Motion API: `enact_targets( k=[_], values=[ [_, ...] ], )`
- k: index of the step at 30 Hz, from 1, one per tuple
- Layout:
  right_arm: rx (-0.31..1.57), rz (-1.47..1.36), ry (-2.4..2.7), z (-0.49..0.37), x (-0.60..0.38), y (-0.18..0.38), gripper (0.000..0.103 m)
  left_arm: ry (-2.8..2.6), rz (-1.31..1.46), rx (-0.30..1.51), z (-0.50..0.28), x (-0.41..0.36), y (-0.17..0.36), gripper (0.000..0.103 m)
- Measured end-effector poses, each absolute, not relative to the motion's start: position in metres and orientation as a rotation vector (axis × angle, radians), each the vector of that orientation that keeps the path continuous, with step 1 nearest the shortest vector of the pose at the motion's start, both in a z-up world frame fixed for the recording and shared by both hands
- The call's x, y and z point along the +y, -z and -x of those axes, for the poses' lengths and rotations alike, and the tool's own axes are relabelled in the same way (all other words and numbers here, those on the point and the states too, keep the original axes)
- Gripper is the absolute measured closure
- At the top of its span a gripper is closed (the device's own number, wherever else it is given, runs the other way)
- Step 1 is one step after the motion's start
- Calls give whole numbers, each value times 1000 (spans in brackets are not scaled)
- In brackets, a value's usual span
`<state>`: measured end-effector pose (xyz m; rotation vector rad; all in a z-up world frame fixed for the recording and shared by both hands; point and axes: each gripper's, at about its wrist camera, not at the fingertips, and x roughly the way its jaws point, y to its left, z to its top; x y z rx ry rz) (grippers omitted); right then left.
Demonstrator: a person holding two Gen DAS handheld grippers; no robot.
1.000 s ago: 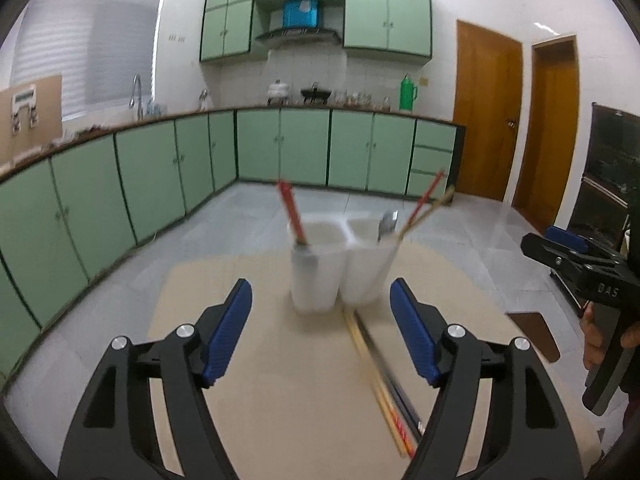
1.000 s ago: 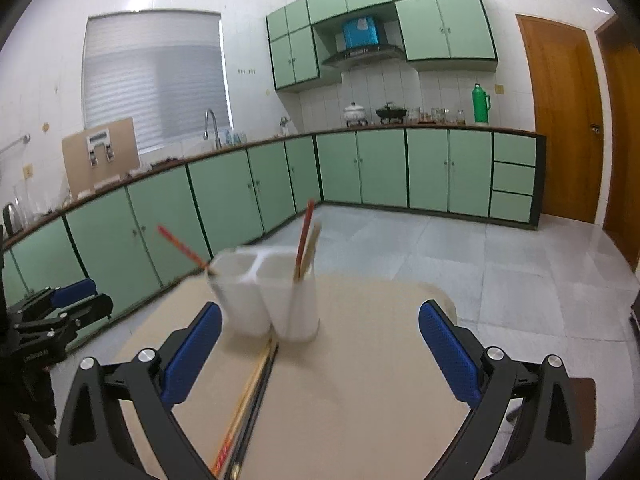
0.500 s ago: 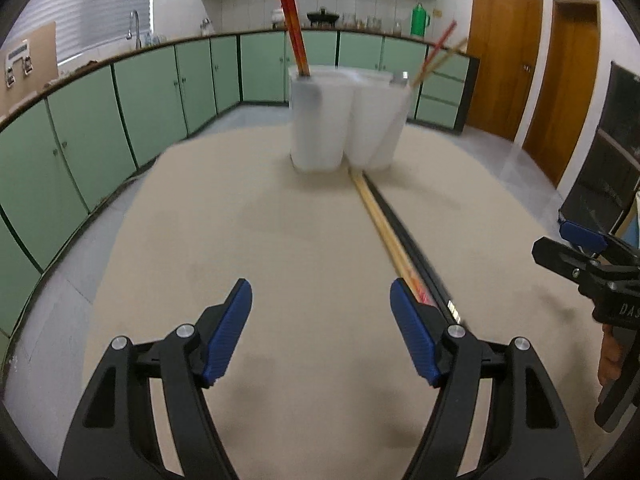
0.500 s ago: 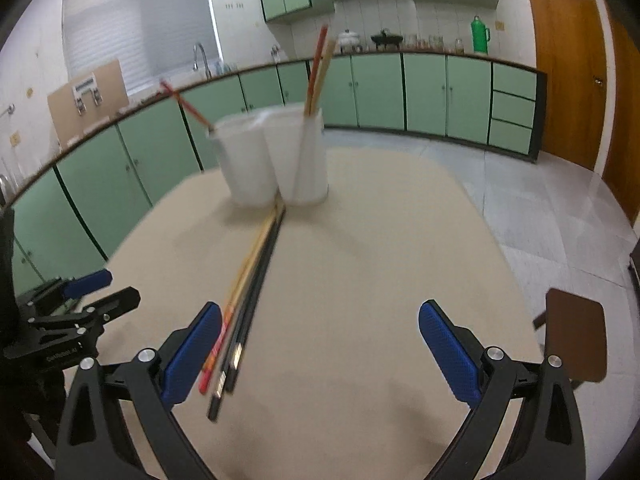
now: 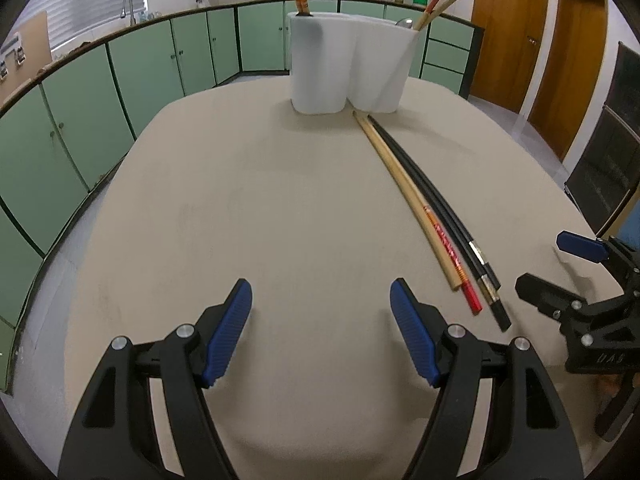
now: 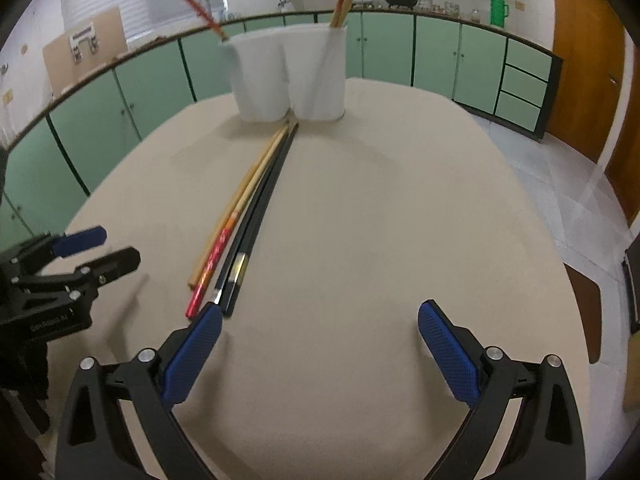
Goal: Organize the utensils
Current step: 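Move both tools back toward the remaining chopsticks on the mat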
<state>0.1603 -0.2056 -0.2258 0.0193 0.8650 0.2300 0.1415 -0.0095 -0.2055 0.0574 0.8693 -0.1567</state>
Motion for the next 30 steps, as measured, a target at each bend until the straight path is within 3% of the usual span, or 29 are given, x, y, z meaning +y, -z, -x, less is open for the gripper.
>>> enact_targets(
  k=[14, 21, 25, 28, 30],
  values=[
    [894, 49, -230, -162, -188, 230, 11, 142, -45, 878, -144, -4, 207, 32],
    [880, 41, -232, -165, -180, 228, 36, 141, -38, 880, -144, -3, 207, 32],
    [871, 23, -269, -161, -175, 226, 63, 146, -44, 884, -144, -4, 208, 32],
    [868, 16, -284, -158, -175, 225, 73, 148, -46, 890, -144, -5, 209, 31],
    [869, -1, -294, -158, -177, 226, 73, 149, -45, 893, -144, -6, 209, 30]
  ],
)
